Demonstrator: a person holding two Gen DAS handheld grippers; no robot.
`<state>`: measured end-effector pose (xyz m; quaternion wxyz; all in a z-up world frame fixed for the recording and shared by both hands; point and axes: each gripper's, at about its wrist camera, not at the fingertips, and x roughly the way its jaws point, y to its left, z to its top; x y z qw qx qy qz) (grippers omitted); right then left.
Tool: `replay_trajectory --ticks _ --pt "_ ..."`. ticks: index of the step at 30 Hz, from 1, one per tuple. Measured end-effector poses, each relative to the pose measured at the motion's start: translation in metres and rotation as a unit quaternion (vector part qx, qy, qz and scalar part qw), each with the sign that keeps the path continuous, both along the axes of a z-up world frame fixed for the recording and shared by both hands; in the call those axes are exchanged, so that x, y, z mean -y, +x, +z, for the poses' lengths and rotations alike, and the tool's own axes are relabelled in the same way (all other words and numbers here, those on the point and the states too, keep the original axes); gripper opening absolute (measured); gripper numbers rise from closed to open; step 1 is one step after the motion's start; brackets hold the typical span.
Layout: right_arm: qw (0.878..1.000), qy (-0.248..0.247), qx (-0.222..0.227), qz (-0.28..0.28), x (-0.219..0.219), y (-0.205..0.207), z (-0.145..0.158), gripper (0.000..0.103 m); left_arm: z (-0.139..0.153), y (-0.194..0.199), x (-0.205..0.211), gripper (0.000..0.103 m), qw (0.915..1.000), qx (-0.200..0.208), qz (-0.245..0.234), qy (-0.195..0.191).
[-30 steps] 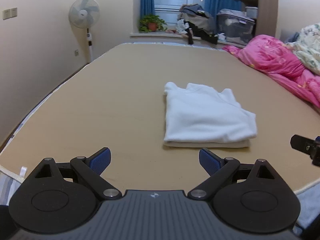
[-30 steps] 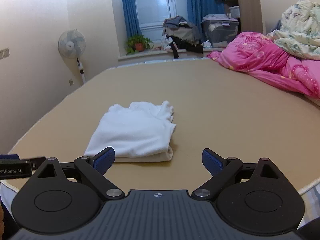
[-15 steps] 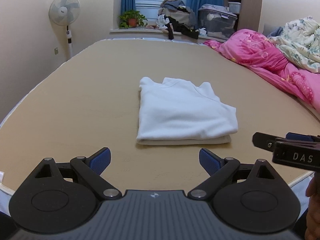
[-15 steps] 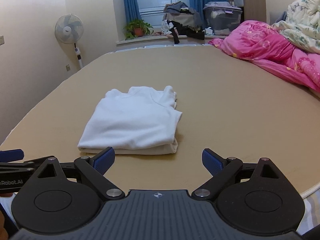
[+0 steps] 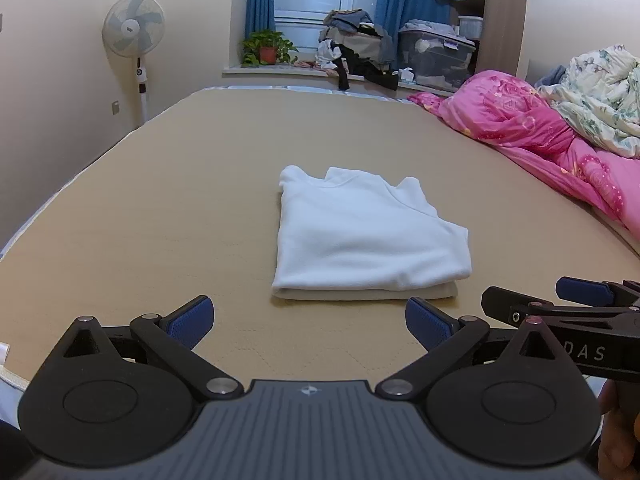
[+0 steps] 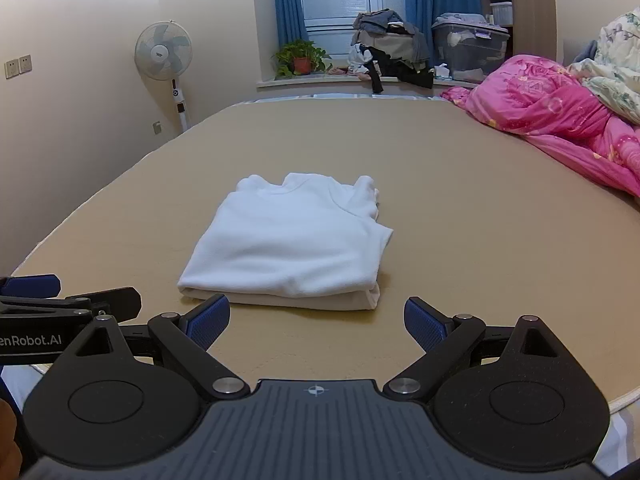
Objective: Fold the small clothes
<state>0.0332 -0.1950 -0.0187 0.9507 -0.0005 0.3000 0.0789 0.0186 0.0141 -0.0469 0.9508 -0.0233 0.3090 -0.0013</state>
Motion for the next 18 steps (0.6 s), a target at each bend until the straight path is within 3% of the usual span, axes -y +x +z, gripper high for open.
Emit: replay_trajectory --ticks 18 --pt "1.0 -0.002 0.005 -0.002 -0.0007 -0.0043 0.002 0.094 0.0016 -0.0009 -0.0015 0.102 1.0 0.001 0.001 0.003"
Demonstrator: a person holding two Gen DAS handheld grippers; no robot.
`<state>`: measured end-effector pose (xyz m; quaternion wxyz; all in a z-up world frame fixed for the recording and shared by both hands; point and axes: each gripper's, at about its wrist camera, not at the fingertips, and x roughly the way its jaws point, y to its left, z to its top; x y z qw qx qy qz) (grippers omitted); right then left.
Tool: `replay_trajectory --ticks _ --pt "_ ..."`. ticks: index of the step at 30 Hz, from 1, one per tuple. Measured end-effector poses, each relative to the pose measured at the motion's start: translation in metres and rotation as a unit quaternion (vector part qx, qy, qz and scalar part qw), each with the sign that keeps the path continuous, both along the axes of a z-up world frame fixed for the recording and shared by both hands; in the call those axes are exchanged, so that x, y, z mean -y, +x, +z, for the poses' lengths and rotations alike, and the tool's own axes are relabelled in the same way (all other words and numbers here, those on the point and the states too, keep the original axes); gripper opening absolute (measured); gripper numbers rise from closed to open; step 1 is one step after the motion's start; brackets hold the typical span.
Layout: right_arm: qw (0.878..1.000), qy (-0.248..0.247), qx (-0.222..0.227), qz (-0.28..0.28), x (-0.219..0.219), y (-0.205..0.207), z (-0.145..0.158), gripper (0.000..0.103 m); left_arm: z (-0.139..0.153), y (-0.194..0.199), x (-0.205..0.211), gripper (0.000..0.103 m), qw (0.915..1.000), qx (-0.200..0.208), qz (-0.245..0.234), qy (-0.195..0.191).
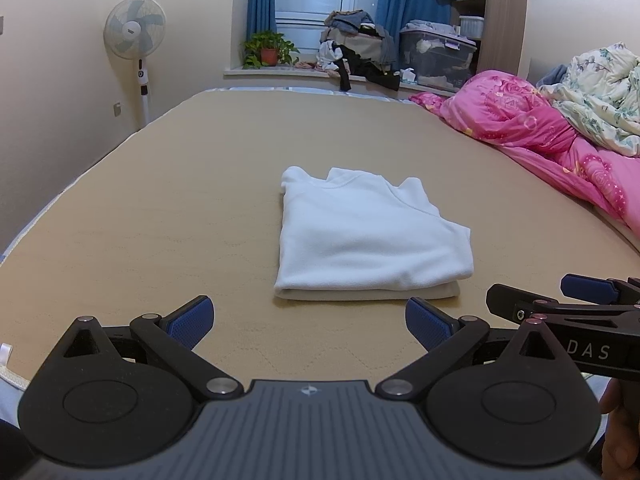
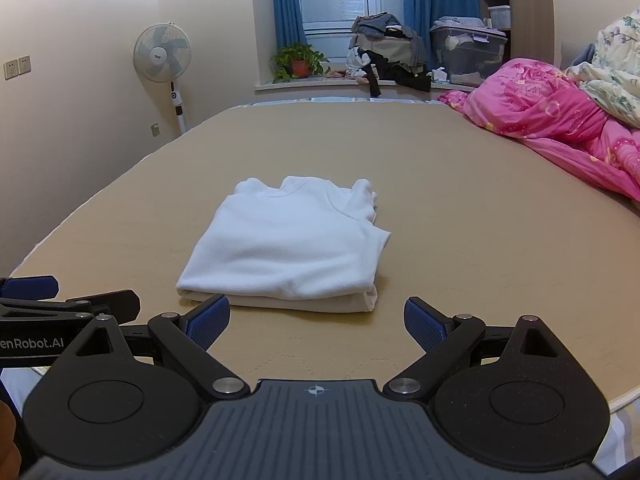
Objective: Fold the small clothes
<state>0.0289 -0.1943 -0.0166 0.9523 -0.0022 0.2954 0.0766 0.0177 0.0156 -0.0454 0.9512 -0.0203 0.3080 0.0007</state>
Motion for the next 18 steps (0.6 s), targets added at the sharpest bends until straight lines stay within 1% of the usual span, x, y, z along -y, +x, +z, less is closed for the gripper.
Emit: replay_trajectory --ticks 18 --pt "1.0 0.0 0.001 -0.002 -0.0018 -0.0006 0.0009 0.094 0.0 0.0001 0.0004 0.102 1.0 0.0 -0.001 -0.001"
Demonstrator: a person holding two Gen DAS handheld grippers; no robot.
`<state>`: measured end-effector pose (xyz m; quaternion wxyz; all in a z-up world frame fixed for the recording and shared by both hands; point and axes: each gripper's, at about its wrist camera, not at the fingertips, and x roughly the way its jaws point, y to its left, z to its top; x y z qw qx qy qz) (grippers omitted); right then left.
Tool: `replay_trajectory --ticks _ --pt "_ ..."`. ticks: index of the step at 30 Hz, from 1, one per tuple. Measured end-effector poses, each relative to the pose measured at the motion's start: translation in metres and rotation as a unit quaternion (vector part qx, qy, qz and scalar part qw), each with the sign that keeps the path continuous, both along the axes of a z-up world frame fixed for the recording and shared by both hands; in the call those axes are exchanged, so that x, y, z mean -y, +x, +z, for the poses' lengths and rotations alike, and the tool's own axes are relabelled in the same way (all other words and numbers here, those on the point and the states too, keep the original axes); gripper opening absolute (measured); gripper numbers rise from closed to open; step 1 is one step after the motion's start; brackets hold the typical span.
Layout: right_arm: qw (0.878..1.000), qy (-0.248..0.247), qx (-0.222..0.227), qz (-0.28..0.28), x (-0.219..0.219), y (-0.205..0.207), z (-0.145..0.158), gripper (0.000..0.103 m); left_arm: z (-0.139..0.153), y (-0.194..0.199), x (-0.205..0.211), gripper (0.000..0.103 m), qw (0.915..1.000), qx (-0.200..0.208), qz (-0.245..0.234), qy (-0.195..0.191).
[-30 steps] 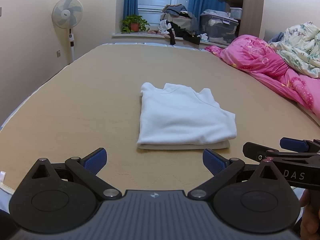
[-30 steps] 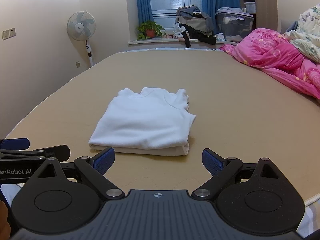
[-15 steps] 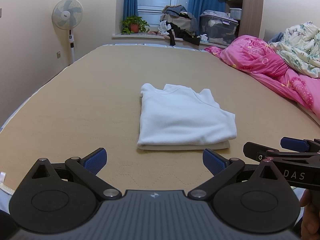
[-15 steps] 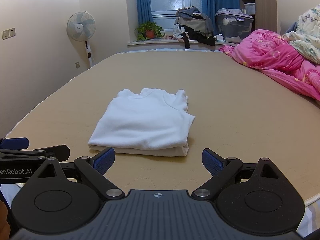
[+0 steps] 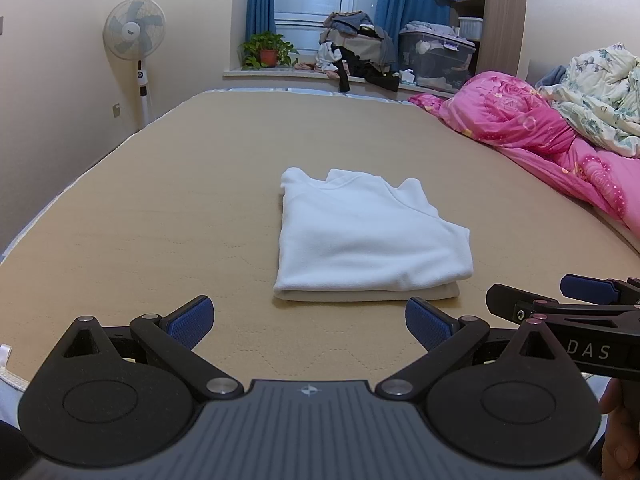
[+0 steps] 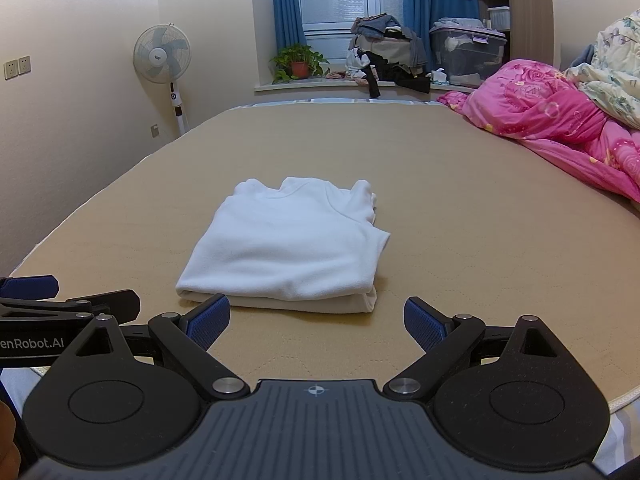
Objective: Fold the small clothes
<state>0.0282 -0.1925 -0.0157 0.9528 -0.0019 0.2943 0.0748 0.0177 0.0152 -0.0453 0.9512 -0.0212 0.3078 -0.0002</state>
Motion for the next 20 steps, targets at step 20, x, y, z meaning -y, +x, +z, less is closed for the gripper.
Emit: replay_trajectory --ticks 20 --pt "1.0 0.0 0.0 0.0 0.0 0.0001 -0.0003 0.094 0.001 0.0003 -0.0007 0.102 1.0 0.001 0.0 0.0"
